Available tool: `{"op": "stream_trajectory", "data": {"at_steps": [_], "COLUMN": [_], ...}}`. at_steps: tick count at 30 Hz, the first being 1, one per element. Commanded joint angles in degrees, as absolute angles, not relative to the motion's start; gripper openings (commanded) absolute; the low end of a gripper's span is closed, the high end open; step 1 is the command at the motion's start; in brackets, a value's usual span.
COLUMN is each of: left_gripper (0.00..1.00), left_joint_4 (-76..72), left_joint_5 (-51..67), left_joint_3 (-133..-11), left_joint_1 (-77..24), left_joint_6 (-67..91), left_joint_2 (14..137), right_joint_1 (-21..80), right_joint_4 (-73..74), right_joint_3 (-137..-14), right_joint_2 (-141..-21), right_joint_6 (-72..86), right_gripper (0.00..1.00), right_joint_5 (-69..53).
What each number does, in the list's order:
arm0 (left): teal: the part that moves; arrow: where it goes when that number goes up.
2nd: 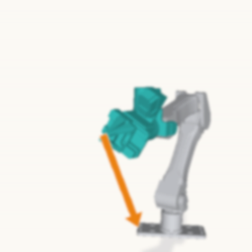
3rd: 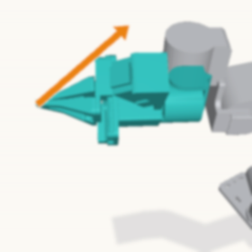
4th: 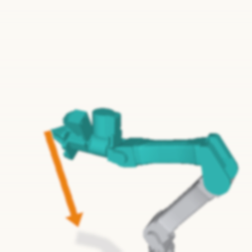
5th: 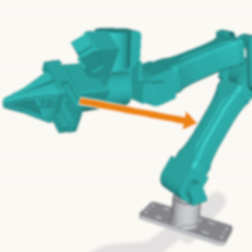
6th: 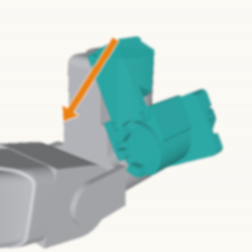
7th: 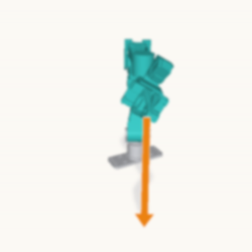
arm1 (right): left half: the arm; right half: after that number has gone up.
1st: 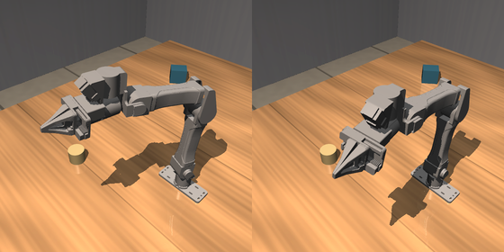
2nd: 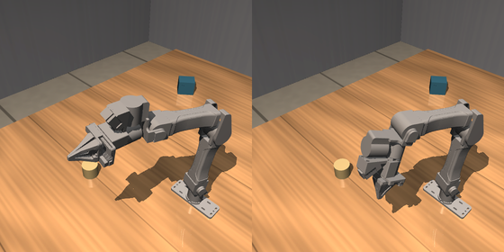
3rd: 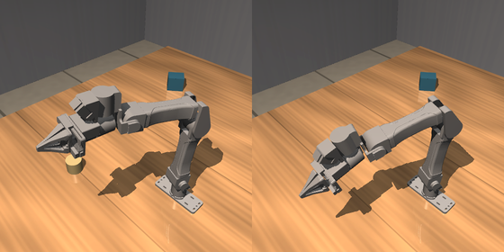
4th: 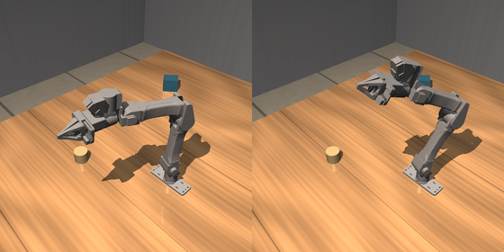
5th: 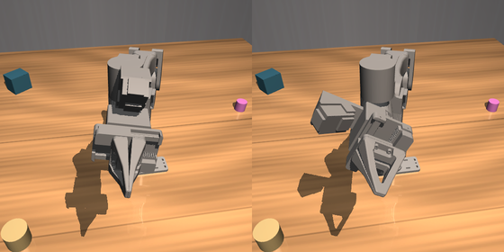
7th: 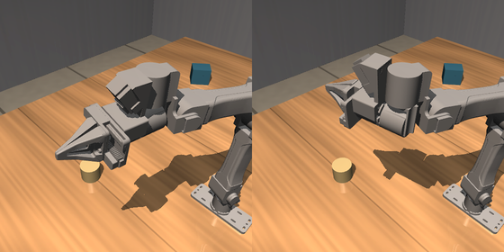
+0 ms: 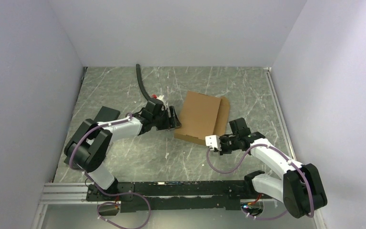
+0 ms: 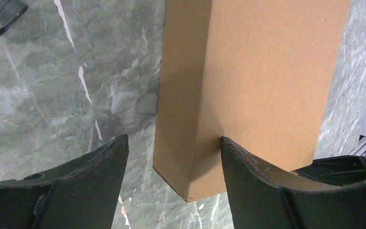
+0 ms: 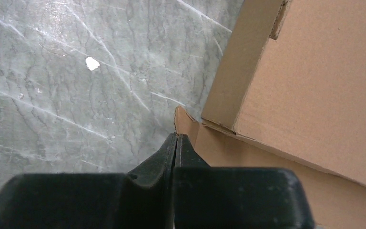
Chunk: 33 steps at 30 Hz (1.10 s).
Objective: Fold the paper box
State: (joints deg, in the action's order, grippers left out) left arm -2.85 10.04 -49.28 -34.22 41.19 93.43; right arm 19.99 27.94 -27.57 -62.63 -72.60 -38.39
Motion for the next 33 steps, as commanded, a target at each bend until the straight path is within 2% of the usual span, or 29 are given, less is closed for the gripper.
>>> {"op": "stream_trajectory", "data": {"at_steps": [1,14,33], "left_gripper": [0.74,0.74,0.72], "left_joint_4": [-4.8,-4.9,-2.0], "left_joint_5": [9.7,12.0,11.3], "left_joint_3": [-51.2,-52.6,-54.2], "left_joint_1": [-34.5,-34.5,-34.6], "left_joint_6": [41.3,40.1,41.0], "left_joint_2": [94.7,97.8,101.9], "right_joint_1": [17.7,13.2,9.4], "right_joint_4": [29.8,29.2,35.4], "right_joint_3": [-28.9,-31.4,-36.2], "right_joint_2": [-63.5,-66.7,-70.8], "right_joint_6": [-70.8,-63.5,-61.6], "right_gripper": [0.0,0.0,0.0], "right_joint_5": [-38.7,-40.3,-39.1]}}
